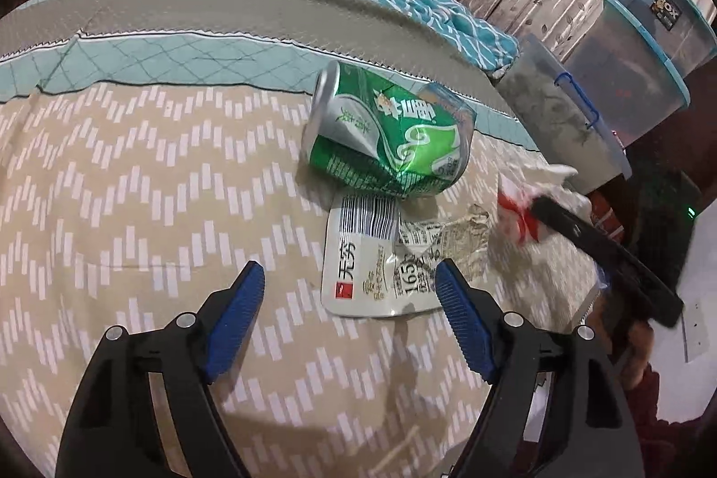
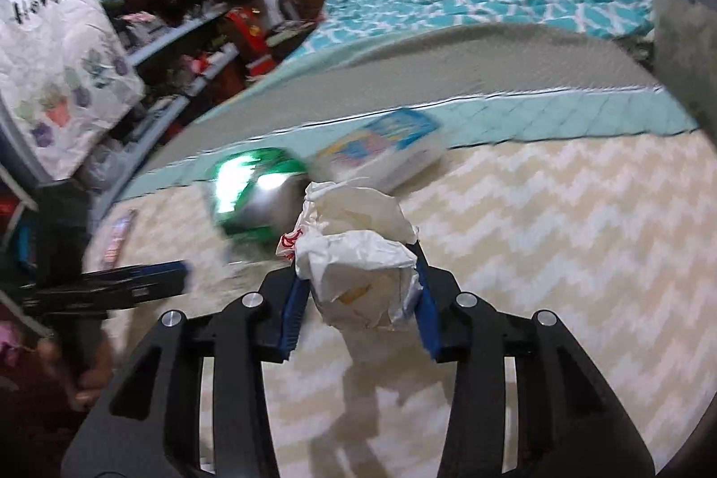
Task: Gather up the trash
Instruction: 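Grasp the white printed wrapper beside the green can with the left tool, then carry the white wrapper and crumpled paper to the wastebasket and open both tools, then move both open tools back toward the green can and tissue pack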
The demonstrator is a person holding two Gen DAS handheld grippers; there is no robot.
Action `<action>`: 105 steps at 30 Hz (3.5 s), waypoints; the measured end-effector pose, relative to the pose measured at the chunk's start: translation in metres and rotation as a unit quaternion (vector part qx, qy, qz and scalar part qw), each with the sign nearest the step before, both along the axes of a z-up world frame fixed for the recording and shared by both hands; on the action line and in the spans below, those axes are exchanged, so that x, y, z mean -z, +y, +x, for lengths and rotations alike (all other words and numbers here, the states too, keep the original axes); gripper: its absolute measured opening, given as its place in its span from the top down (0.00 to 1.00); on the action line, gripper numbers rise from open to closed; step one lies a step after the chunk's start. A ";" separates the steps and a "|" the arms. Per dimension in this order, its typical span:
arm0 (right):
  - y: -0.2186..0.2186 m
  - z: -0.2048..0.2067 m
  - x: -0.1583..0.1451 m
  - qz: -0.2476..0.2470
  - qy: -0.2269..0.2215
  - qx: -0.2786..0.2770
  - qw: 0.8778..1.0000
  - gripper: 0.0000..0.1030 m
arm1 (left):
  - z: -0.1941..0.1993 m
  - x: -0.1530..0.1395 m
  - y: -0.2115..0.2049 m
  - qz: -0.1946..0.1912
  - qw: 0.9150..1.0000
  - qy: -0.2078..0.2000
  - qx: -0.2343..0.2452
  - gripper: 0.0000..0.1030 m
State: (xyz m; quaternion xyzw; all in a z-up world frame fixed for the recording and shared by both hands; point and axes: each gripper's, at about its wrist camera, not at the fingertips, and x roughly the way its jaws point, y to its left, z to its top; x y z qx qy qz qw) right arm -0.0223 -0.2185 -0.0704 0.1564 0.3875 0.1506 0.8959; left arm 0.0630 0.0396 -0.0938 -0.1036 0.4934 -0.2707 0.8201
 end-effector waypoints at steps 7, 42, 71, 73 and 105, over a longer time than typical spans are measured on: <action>0.050 -0.002 0.014 -0.077 0.019 -0.035 0.996 0.58 | 0.005 0.000 -0.015 -0.003 1.000 0.000 0.012 0.26; -0.013 -0.055 0.005 -0.030 -0.014 0.085 0.996 0.58 | -0.010 0.005 -0.024 -0.170 0.979 0.091 0.060 0.95; -0.320 -0.147 0.001 -0.033 -0.031 0.408 0.912 0.58 | -0.007 -0.054 -0.451 -0.047 0.920 0.032 0.389 0.95; -0.351 -0.145 0.003 -0.033 -0.023 0.429 0.902 0.57 | -0.008 -0.052 -0.488 -0.038 0.916 0.027 0.399 0.95; -0.241 -0.081 -0.008 0.059 -0.037 0.300 0.951 0.28 | -0.022 -0.073 -0.314 0.010 0.955 -0.042 0.292 0.44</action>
